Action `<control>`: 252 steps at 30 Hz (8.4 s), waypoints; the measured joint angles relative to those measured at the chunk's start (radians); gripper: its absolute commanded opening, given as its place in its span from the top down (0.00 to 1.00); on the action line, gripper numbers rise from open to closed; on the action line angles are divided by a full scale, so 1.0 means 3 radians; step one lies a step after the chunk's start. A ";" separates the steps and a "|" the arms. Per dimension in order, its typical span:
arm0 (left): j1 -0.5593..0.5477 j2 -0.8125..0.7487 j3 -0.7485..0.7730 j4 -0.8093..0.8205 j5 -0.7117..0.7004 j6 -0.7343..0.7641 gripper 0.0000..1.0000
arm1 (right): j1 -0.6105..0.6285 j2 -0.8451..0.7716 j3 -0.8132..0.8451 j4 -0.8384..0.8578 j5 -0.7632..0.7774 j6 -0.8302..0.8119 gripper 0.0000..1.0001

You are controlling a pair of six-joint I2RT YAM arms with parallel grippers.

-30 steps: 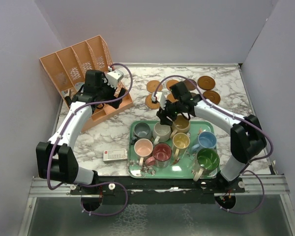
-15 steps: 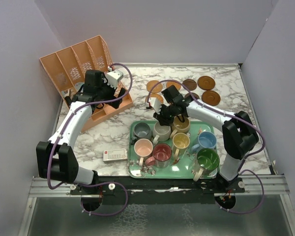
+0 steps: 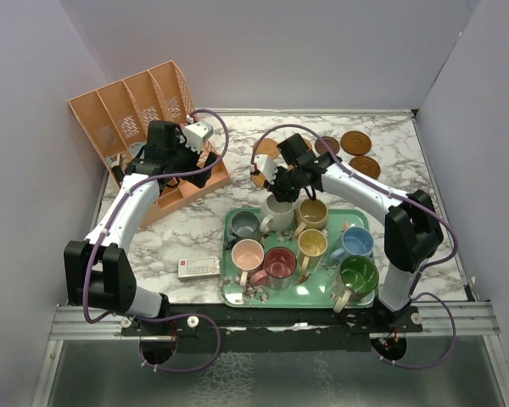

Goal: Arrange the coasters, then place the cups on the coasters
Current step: Pick up the cup from the tray, then place the cup on the coaster, then adjust the cup on the coaster.

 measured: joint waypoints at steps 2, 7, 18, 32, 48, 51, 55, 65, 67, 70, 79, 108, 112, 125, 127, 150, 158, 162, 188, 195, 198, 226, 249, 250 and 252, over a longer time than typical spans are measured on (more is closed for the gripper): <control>0.0000 0.0000 0.0000 0.0000 0.0006 0.0000 0.02 | 0.0000 0.0000 0.0055 -0.0011 0.0046 0.0000 0.99; 0.0000 0.0000 0.0000 0.0000 0.0014 0.0000 0.02 | -0.0019 0.0000 0.0167 -0.0024 0.0187 -0.0001 0.99; 0.0000 0.0000 0.0001 0.0000 0.0045 -0.0001 0.02 | -0.0601 -0.0003 0.0576 -0.0010 0.0239 -0.0010 0.99; 0.0000 0.0001 0.0001 0.0000 0.0081 -0.0001 0.02 | -0.1654 0.0360 0.1508 0.0084 0.0252 -0.0080 0.99; 0.0000 0.0001 0.0000 0.0001 0.0136 0.0000 0.02 | -0.2155 0.1600 0.2785 0.0083 0.0506 -0.0005 0.99; 0.0000 0.0001 -0.0008 0.0008 0.0139 0.0000 0.02 | -0.2186 0.1691 0.2818 0.0086 0.0553 -0.0072 0.99; 0.0000 0.0001 -0.0041 0.0015 0.0141 0.0000 0.02 | -0.2230 0.1817 0.2834 0.0094 0.0562 -0.0216 0.99; 0.0005 0.0001 -0.0067 0.0028 0.0165 0.0001 0.02 | -0.2360 0.2158 0.3118 0.0108 0.0366 -0.0599 0.99; 0.0008 0.0001 -0.0069 0.0028 0.0167 0.0001 0.02 | -0.2385 0.2190 0.3170 0.0108 0.0299 -0.0680 0.99; 0.0013 0.0001 -0.0069 0.0029 0.0177 0.0001 0.02 | -0.2403 0.2219 0.3248 0.0107 0.0214 -0.0804 0.99; 0.0025 0.0001 -0.0070 0.0028 0.0205 0.0001 0.02 | -0.2412 0.2285 0.3379 0.0103 -0.0006 -0.1058 0.99; 0.0051 0.0001 -0.0107 0.0031 0.0239 0.0017 0.02 | -0.2411 0.2383 0.3379 -0.0069 -0.0089 -0.1288 0.99; 0.0065 0.0001 -0.0121 0.0028 0.0242 0.0022 0.01 | -0.2411 0.2385 0.3379 -0.0070 -0.0089 -0.1288 0.99; 0.0086 0.0001 -0.0139 0.0029 0.0292 0.0024 0.02 | -0.2411 0.2396 0.3371 -0.0074 -0.0057 -0.1315 0.99; 0.0086 0.0001 -0.0139 0.0029 0.0301 0.0024 0.02 | -0.2411 0.2398 0.3371 -0.0075 -0.0046 -0.1316 0.99; 0.0086 0.0001 -0.0189 0.0055 0.0314 0.0027 0.02 | -0.2411 0.2430 0.3370 -0.0205 -0.0020 -0.1350 0.97; 0.0088 0.0001 -0.0189 0.0056 0.0314 0.0027 0.02 | -0.2411 0.2435 0.3371 -0.0202 -0.0020 -0.1350 0.93; 0.0088 0.0001 -0.0189 0.0056 0.0314 0.0027 0.02 | -0.2411 0.2435 0.3370 -0.0200 -0.0020 -0.1350 0.91; 0.0094 0.0001 -0.0191 0.0056 0.0314 0.0029 0.02 | -0.2410 0.2454 0.3366 -0.0038 0.0018 -0.1335 0.76; 0.0094 0.0001 -0.0191 0.0056 0.0314 0.0029 0.02 | -0.2411 0.2454 0.3366 0.0005 -0.0008 -0.1198 0.69; 0.0094 0.0001 -0.0191 0.0056 0.0315 0.0029 0.02 | -0.2411 0.2436 0.3353 0.0033 -0.0064 -0.1068 0.66; 0.0099 -0.0069 -0.0262 0.0127 0.0505 0.0010 0.02 | -0.1841 0.1488 0.2069 0.0492 0.0759 0.0233 0.28; 0.0107 -0.0094 -0.0266 0.0145 0.0514 0.0011 0.02 | -0.1746 0.1626 0.2069 0.0656 0.1499 0.0196 0.28; 0.0107 -0.0094 -0.0266 0.0145 0.0514 0.0011 0.01 | -0.1746 0.1626 0.2069 0.0656 0.1512 0.0192 0.28; 0.0107 -0.0094 -0.0266 0.0145 0.0514 0.0011 0.02 | -0.1746 0.1626 0.2069 0.0650 0.1527 0.0177 0.28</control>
